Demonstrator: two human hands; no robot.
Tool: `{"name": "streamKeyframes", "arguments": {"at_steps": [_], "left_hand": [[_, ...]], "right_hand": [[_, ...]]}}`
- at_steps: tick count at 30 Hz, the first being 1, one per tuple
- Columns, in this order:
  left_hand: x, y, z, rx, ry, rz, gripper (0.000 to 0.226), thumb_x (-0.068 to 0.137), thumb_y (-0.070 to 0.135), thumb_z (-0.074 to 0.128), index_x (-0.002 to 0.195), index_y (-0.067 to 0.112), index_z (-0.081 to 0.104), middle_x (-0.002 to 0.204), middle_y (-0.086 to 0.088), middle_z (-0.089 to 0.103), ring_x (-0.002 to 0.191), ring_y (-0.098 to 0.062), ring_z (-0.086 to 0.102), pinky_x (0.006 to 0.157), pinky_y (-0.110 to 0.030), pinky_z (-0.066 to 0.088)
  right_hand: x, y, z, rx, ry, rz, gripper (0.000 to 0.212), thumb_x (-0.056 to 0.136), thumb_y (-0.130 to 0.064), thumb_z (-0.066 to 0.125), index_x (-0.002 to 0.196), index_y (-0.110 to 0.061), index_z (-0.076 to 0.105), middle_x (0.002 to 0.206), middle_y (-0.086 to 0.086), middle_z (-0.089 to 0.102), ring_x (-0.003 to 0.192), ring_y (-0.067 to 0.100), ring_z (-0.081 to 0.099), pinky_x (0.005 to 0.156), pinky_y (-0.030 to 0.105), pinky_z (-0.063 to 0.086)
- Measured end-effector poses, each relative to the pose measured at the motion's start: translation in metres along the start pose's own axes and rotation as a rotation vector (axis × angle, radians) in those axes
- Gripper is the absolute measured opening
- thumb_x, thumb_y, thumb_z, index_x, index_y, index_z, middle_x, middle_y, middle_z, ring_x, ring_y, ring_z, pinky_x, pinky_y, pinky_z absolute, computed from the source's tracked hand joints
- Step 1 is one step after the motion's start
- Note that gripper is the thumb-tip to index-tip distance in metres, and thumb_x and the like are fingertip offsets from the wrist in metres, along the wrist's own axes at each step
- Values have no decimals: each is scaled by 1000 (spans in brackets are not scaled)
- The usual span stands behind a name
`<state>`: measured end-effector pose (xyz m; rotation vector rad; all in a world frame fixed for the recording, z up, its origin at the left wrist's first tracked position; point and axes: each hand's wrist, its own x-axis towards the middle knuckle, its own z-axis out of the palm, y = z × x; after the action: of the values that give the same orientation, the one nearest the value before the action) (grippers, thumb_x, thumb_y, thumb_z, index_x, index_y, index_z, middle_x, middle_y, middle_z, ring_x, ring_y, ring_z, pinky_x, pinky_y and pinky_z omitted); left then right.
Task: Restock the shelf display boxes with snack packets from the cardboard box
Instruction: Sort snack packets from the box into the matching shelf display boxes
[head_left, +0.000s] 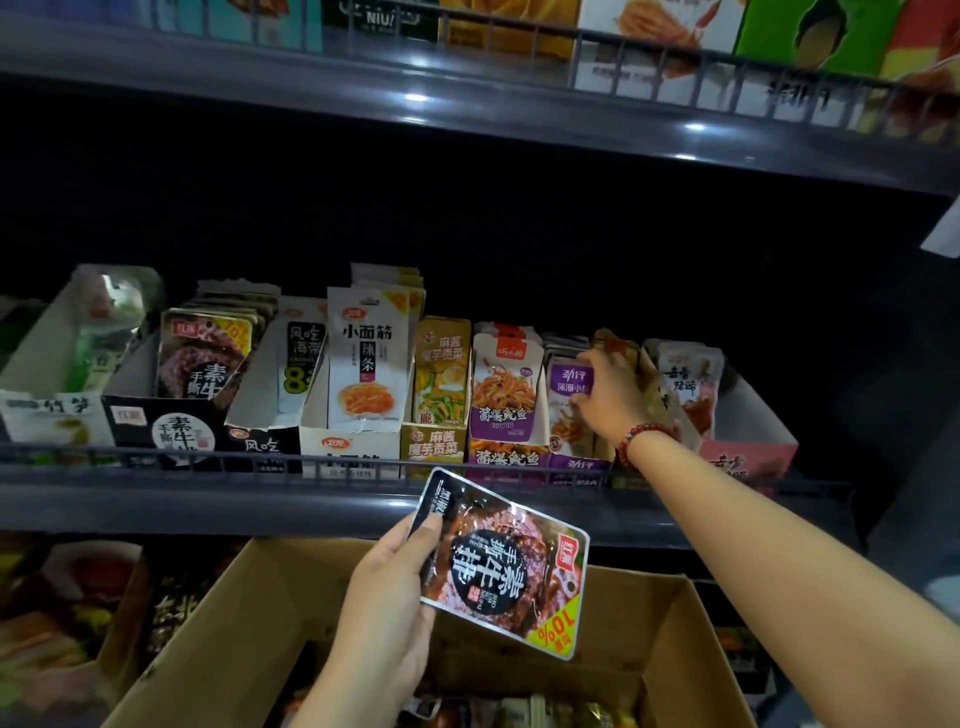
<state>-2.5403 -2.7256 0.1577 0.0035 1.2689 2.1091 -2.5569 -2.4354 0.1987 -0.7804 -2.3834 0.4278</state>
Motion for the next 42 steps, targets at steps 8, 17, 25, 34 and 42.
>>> {"name": "streamKeyframes", "arguments": {"at_steps": [8, 17, 25, 34, 42], "left_hand": [[0, 2, -1, 2, 2, 6, 20, 98, 10, 50, 111, 3, 64, 98, -18, 74, 96, -30, 69, 91, -45, 52], [-2, 9, -2, -59, 15, 31, 21, 99, 10, 49, 113, 2, 63, 101, -18, 73, 95, -29, 69, 82, -40, 53], [-6, 40, -18, -54, 48, 115, 19, 98, 10, 52, 109, 4, 65, 98, -15, 74, 94, -28, 69, 89, -44, 52], [-2, 95, -70, 307, 138, 286, 9, 91, 2, 62, 96, 6, 68, 87, -14, 75, 77, -29, 70, 63, -34, 53], [33, 122, -106, 379, 276, 515, 8, 93, 9, 61, 99, 13, 65, 92, -3, 72, 88, -24, 70, 75, -39, 56]], "right_hand": [[-19, 3, -1, 51, -8, -43, 60, 89, -7, 60, 144, -15, 37, 152, 6, 29, 134, 28, 37, 108, 38, 39], [-94, -48, -24, 435, -487, -39, 11, 91, -31, 59, 86, -27, 68, 88, 4, 71, 76, 15, 62, 72, 25, 54], [-103, -83, -37, 364, -787, -77, 28, 79, -32, 75, 97, -13, 66, 101, 6, 72, 94, 17, 69, 91, 41, 54], [-77, -149, -17, 784, -554, 129, 40, 77, -16, 76, 113, -15, 59, 107, 5, 67, 97, 21, 67, 89, 39, 54], [-46, -219, 33, 833, -522, 209, 11, 86, -9, 67, 91, -16, 60, 81, 3, 65, 55, 9, 51, 38, 15, 37]]}}
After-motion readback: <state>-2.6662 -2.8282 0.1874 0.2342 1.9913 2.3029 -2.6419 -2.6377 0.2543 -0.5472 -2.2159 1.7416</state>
